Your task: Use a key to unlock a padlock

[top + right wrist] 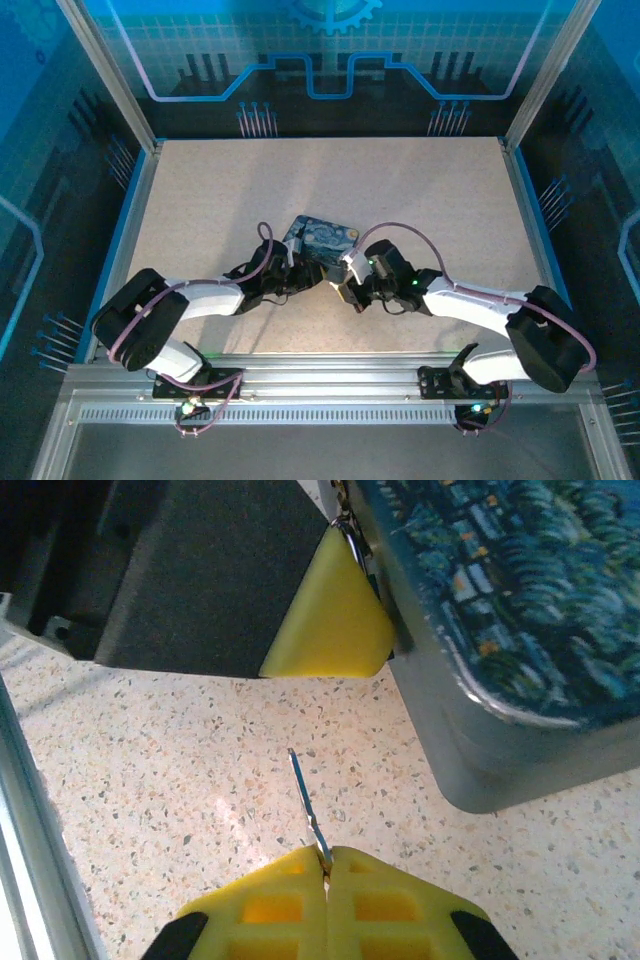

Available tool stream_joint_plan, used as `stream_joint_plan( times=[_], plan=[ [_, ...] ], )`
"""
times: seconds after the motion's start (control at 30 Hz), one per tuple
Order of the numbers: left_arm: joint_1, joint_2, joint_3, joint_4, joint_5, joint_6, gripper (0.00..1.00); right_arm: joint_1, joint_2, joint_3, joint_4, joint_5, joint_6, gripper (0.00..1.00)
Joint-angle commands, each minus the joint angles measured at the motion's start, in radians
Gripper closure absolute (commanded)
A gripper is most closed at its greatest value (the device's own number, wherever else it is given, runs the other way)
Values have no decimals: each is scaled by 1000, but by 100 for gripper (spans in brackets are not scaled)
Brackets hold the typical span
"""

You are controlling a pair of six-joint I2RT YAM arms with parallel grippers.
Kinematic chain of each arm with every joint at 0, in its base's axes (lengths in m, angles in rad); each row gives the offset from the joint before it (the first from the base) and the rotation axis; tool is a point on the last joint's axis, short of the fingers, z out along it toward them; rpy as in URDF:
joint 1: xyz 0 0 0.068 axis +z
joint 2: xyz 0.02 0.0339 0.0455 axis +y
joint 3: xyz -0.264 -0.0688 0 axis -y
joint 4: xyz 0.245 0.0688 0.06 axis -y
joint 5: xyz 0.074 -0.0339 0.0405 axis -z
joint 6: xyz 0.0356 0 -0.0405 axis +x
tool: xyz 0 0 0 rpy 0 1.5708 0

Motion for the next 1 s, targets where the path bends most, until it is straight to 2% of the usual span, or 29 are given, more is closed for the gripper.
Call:
stream_joint_plan(
  times=[0.0, 0.47, 0.97],
  plan=[
    [-5, -34, 40, -1, 45, -43, 75, 25, 30, -3, 35, 31, -22, 100],
    [-4, -54, 42, -21, 58, -75, 75, 29, 94, 40, 41, 75, -107, 100],
    [-4, -73, 47, -51, 53, -65, 75, -34, 144, 99, 19, 60, -183, 100]
  ],
)
